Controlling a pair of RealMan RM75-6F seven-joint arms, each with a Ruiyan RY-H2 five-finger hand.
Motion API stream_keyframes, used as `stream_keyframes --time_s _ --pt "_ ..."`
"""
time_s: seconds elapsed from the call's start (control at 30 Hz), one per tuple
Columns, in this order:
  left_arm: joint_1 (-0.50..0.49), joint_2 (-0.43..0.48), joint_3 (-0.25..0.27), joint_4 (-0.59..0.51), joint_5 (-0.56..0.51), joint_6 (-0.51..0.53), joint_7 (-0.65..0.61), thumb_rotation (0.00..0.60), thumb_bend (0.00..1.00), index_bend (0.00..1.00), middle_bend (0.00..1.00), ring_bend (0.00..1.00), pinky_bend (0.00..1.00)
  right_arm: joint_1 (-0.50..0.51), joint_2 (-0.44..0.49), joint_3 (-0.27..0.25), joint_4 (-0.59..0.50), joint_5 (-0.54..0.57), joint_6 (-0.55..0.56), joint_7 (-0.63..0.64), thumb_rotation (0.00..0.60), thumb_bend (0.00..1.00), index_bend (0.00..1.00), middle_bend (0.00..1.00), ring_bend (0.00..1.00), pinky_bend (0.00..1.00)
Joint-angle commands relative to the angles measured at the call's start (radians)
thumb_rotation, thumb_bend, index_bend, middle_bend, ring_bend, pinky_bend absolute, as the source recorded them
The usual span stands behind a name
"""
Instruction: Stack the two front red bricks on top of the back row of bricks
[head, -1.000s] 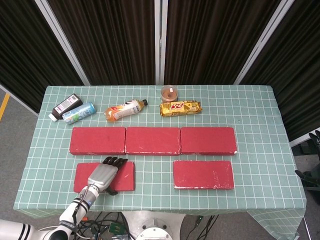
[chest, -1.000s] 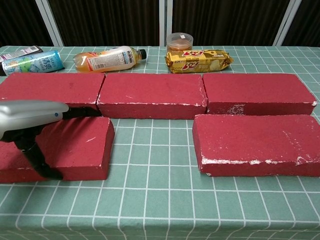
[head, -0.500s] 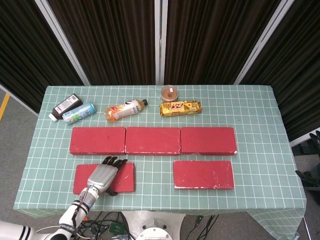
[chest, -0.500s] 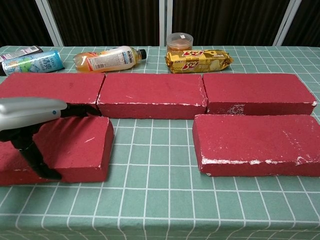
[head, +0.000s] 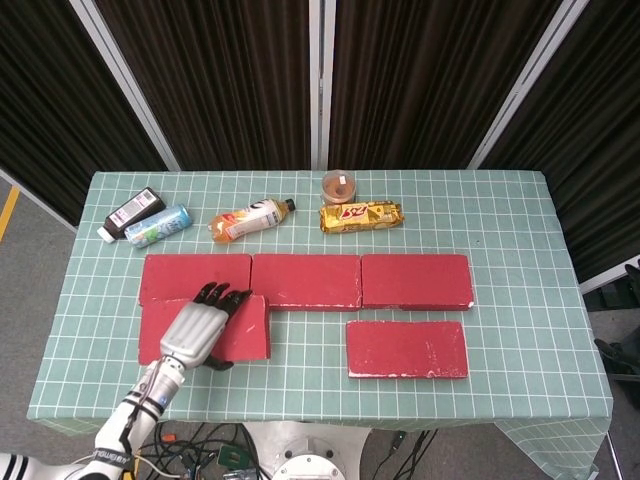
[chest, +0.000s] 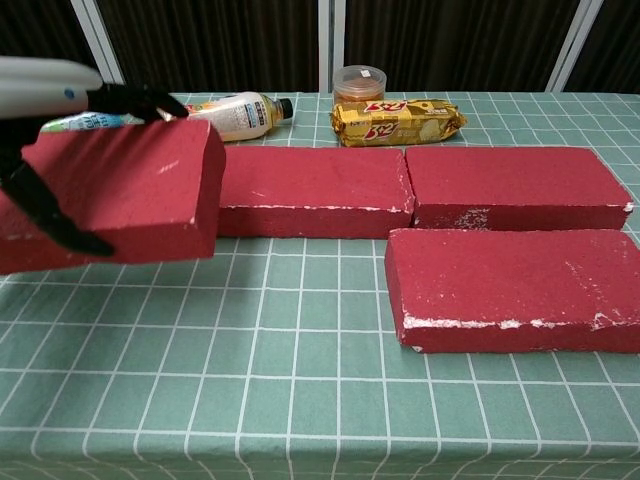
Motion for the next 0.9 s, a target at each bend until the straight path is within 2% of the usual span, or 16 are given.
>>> stream_keyframes --time_s 0.03,0.17,0.33,0.67,0.9 --pt "-0.084 0.019 -0.104 0.079 -0.116 -0.066 -0.022 0.600 0.12 0.00 0.20 0.00 0.00 0.000 0.000 0.000 0.002 0.000 0.000 0.001 0.600 0.00 0.00 0.00 0.00 0.00" --pt "-0.173 0.014 -0.174 0.186 -0.249 -0.186 -0.051 0.600 0.12 0.00 0.19 0.00 0.00 0.001 0.006 0.006 0.006 0.008 -0.002 0.007 0.600 0.00 0.00 0.00 0.00 0.00" --pt "-0.269 -0.017 -0.211 0.312 -0.344 -0.304 -0.075 0.600 0.12 0.00 0.19 0.00 0.00 0.004 0.010 0.005 0.006 0.011 -0.015 0.002 0.600 0.00 0.00 0.00 0.00 0.00" --pt "-0.383 -0.089 -0.197 0.468 -0.424 -0.428 -0.121 0.600 0.12 0.00 0.19 0.00 0.00 0.011 0.001 0.003 0.017 0.023 -0.042 -0.002 0.600 0.00 0.00 0.00 0.00 0.00" --pt "-0.435 -0.128 -0.151 0.535 -0.428 -0.470 -0.127 0.600 0.12 0.00 0.19 0.00 0.00 0.014 0.002 0.003 0.009 0.020 -0.044 -0.009 0.600 0.00 0.00 0.00 0.00 0.00"
